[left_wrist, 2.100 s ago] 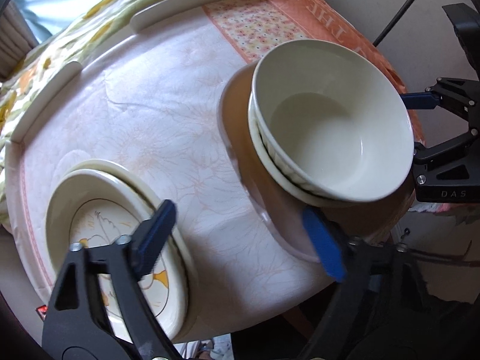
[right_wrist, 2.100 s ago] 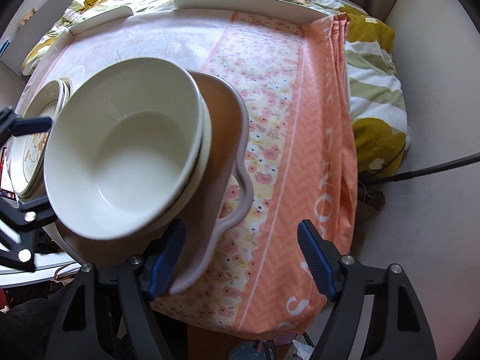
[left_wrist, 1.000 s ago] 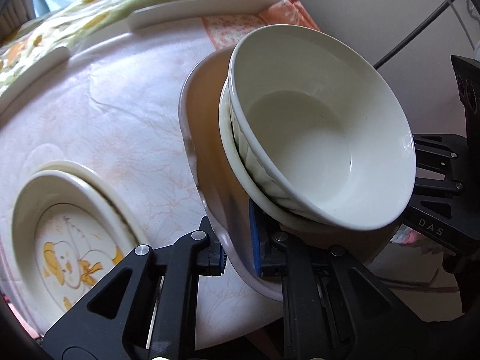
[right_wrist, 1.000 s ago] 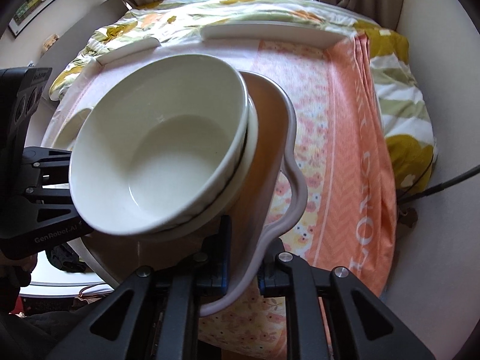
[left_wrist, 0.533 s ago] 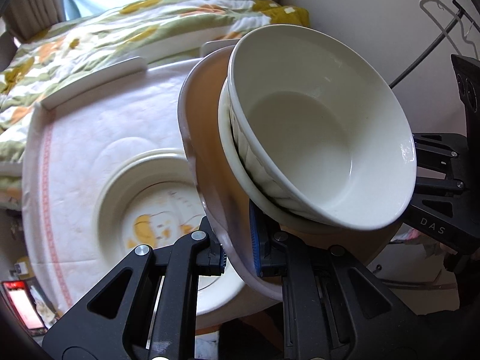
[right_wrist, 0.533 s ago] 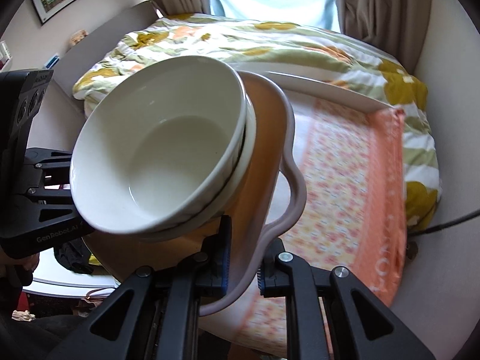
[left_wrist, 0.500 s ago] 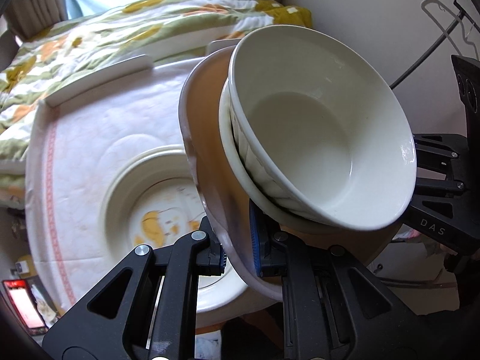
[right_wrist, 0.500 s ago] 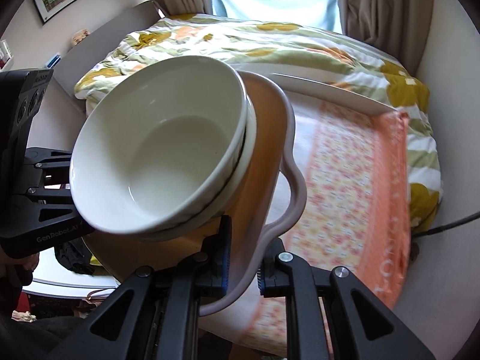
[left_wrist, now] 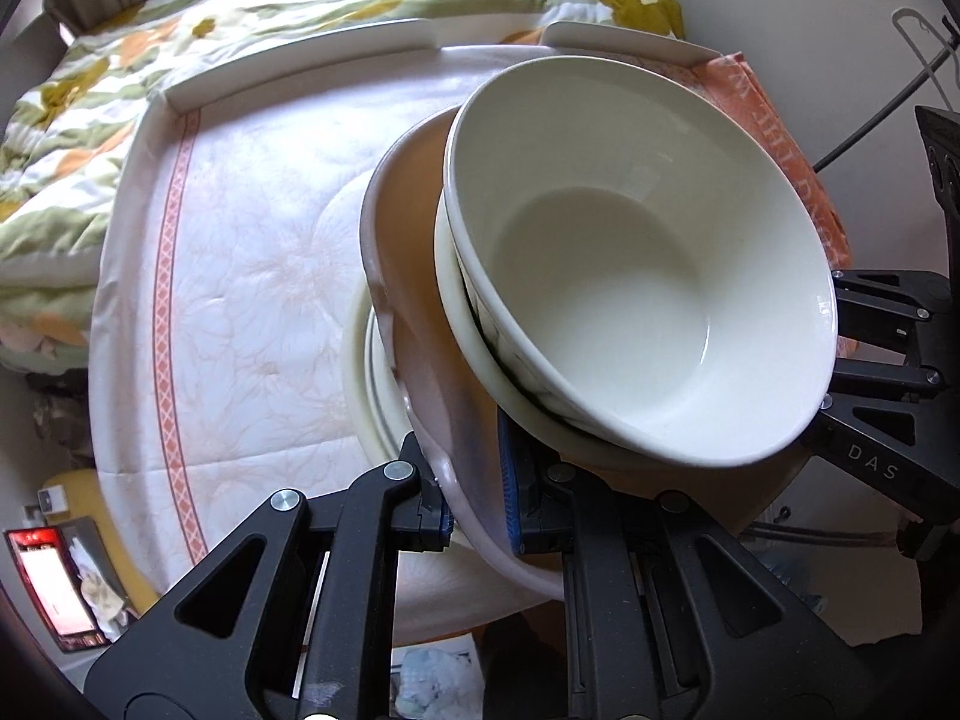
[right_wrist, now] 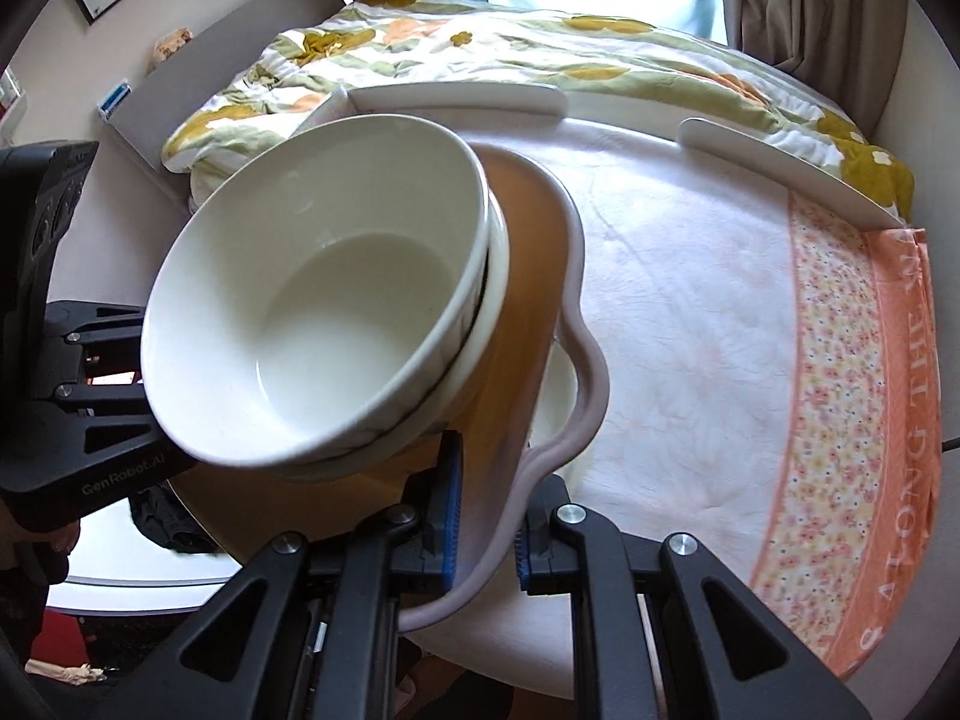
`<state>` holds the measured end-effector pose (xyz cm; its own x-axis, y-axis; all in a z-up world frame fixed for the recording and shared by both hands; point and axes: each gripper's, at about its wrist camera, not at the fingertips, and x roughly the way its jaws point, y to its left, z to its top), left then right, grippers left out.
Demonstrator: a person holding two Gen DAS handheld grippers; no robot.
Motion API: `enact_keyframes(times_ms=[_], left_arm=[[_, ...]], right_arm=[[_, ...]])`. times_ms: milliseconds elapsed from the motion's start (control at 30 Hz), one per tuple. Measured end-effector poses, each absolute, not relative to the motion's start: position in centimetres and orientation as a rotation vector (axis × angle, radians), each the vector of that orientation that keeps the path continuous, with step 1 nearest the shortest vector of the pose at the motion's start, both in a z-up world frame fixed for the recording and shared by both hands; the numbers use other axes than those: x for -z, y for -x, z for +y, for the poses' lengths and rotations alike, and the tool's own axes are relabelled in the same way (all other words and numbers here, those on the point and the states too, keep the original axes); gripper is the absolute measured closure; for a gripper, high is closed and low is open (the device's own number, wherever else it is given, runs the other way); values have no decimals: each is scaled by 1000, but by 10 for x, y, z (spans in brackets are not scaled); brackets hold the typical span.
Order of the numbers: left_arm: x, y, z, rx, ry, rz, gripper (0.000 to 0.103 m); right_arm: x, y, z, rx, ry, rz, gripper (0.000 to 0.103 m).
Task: Organize plates and bowls
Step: 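Lift the pink dish with bowls and carry it over the plate stack, then lower the pink dish onto the plate stack and open both grippers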
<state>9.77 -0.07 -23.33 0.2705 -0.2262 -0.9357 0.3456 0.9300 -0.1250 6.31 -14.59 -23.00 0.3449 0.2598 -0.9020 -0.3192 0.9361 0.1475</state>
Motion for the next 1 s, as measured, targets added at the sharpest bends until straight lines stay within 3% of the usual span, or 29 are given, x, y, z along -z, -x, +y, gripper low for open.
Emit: enact_keyframes(times_ms=[333,1000], left_arm=[[256,-97,-1,408,-126,1242,93],[245,-102,-10,383,-236,1243,90]], right_arm=[[254,-67,-143,-333,11,1204,90],[251,-66,-147,-303,-11,1206,90]])
